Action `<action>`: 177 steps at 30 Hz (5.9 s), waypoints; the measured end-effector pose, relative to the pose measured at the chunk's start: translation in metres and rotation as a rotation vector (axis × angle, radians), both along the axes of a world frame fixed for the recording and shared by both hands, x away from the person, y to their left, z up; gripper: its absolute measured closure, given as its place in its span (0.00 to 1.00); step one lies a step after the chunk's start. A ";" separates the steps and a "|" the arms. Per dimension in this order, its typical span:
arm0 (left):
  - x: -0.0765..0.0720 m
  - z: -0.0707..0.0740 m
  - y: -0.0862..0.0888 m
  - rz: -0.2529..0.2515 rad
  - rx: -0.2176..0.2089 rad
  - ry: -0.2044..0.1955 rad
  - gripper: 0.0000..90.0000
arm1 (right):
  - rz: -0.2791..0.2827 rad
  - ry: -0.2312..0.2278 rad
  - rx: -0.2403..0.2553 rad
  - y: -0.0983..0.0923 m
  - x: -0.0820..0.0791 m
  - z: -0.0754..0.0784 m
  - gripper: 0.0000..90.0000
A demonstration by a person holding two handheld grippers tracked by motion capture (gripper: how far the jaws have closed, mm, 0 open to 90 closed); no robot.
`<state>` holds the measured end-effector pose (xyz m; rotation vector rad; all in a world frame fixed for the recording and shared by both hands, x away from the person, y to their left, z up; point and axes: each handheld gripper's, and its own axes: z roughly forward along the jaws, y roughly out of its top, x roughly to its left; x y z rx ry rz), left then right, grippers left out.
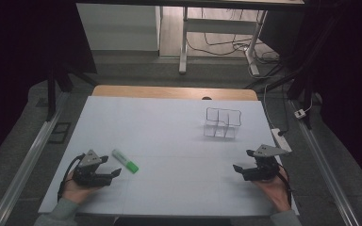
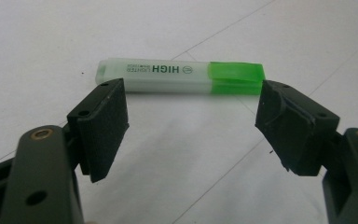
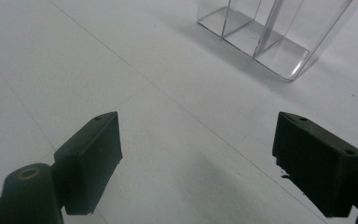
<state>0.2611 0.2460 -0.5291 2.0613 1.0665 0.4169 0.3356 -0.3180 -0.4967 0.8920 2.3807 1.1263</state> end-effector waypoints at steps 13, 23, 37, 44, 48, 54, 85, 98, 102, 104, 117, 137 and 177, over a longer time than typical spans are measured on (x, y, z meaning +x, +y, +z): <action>0.000 0.000 -0.001 0.001 0.002 0.002 0.28 | 0.006 0.010 0.013 -0.005 0.003 -0.002 0.20; -0.001 0.001 0.000 0.005 -0.001 -0.005 0.28 | 0.004 0.014 0.002 -0.003 0.004 -0.002 0.22; -0.001 0.001 -0.001 0.007 -0.001 -0.005 0.28 | -0.016 0.028 -0.014 0.007 0.013 0.004 0.26; 0.002 0.001 -0.002 0.001 0.000 -0.005 0.28 | -0.048 0.035 -0.025 0.013 0.027 0.004 0.27; 0.002 0.001 -0.003 -0.002 0.003 -0.005 0.28 | -0.059 0.046 -0.013 0.012 0.030 0.005 0.27; 0.002 0.001 -0.003 0.000 0.004 -0.007 0.28 | -0.080 0.050 -0.015 0.014 0.039 0.011 0.32; 0.003 0.000 -0.003 0.002 0.007 -0.007 0.28 | -0.255 0.050 -0.032 0.002 0.088 0.012 0.99; 0.004 -0.001 -0.003 -0.001 0.015 -0.003 0.28 | -0.281 0.062 -0.043 0.003 0.119 0.000 0.99; 0.004 -0.001 -0.003 -0.001 0.016 -0.004 0.28 | -0.280 0.069 -0.044 0.005 0.126 -0.002 0.99; 0.003 -0.001 -0.003 0.001 0.016 -0.005 0.28 | -0.277 0.070 -0.040 0.006 0.128 -0.003 0.99; 0.003 -0.001 -0.003 0.004 0.018 -0.007 0.28 | -0.263 0.049 -0.075 0.017 0.133 -0.002 0.99; 0.003 -0.001 -0.004 0.005 0.028 -0.006 0.28 | -0.221 0.029 -0.100 0.049 0.139 -0.007 0.99; 0.004 -0.001 -0.004 -0.001 0.022 -0.002 0.29 | -0.096 0.016 -0.108 0.133 0.147 -0.015 0.99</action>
